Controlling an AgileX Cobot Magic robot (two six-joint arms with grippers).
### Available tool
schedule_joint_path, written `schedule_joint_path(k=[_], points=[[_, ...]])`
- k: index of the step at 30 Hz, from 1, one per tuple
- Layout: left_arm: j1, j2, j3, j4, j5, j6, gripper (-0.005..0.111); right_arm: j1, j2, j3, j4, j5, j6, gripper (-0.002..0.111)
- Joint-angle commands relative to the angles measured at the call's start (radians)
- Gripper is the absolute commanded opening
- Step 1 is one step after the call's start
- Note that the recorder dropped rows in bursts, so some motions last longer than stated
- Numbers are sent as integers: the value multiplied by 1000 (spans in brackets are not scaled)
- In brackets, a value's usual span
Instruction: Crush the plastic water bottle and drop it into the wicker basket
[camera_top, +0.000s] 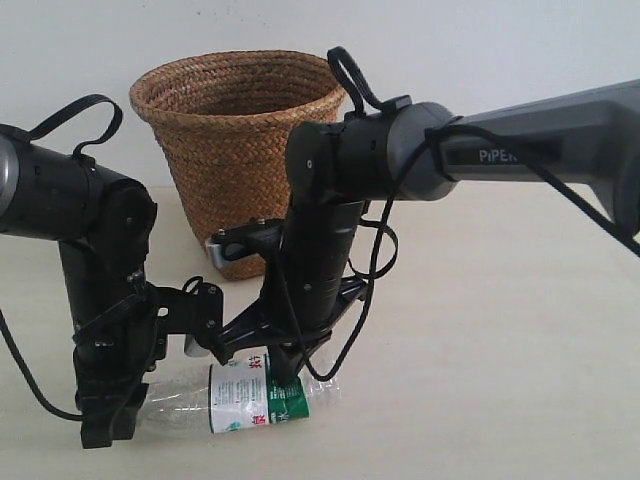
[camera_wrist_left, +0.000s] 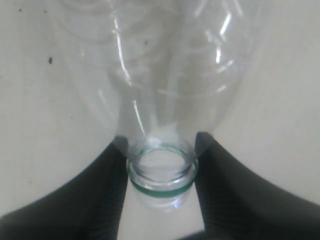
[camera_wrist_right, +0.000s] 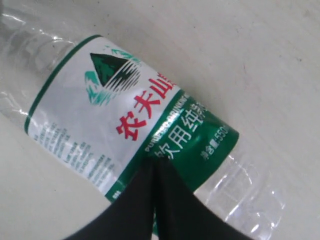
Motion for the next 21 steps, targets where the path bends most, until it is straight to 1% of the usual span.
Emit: schedule_joint_path(k=[1,5,21], points=[[-5,11,6,15,-5,-8,4,1,65,63,-47,-8,-17,0],[-5,11,6,15,-5,-8,4,1,65,101,-44,-32,-22,0],[-5,11,6,15,-7,-12,4,1,65,103,-33,-29,-23,0]])
